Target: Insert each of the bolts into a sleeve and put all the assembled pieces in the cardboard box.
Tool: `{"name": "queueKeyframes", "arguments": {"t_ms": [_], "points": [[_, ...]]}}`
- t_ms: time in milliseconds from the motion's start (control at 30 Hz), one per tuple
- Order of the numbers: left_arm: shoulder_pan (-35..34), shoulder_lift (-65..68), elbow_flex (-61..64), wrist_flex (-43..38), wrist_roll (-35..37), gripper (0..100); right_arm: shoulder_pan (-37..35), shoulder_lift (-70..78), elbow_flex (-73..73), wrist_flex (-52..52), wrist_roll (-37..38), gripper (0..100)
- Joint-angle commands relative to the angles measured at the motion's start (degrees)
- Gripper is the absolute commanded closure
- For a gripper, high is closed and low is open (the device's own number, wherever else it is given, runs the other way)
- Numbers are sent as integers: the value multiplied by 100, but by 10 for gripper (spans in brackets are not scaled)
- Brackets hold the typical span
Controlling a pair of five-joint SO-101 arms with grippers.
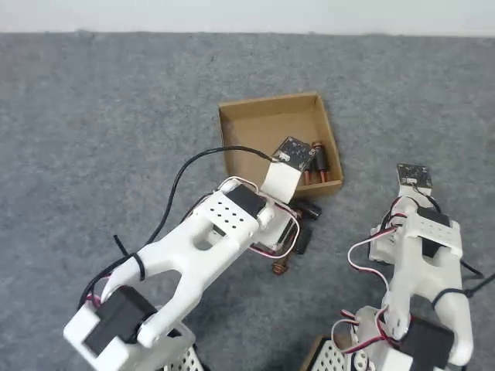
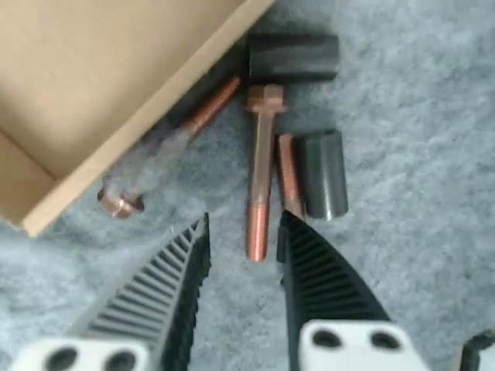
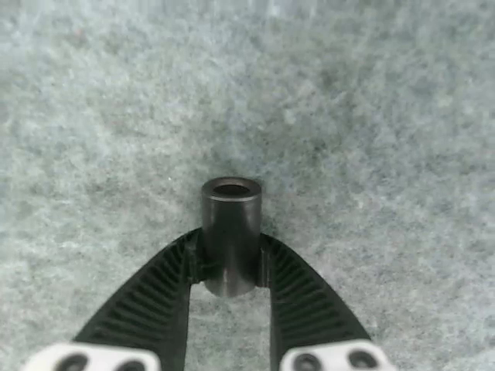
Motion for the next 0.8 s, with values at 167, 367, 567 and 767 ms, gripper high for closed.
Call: {"name": "queueKeyframes", "arguments": {"t_ms": [167,367,567,767], "points": [[9,1055,-963,-519,-53,916,40,-259,-18,-101,-53,990],[18,1310,-1147,-563,-53,916,31,-259,-18,-101,-53,990],[18,1371,-1095,-976,-53,916,31,-259,-18,-101,-44,990],[167,1371,-1095,-985,-53,915,22,-259,-18,-101,35,990]]}}
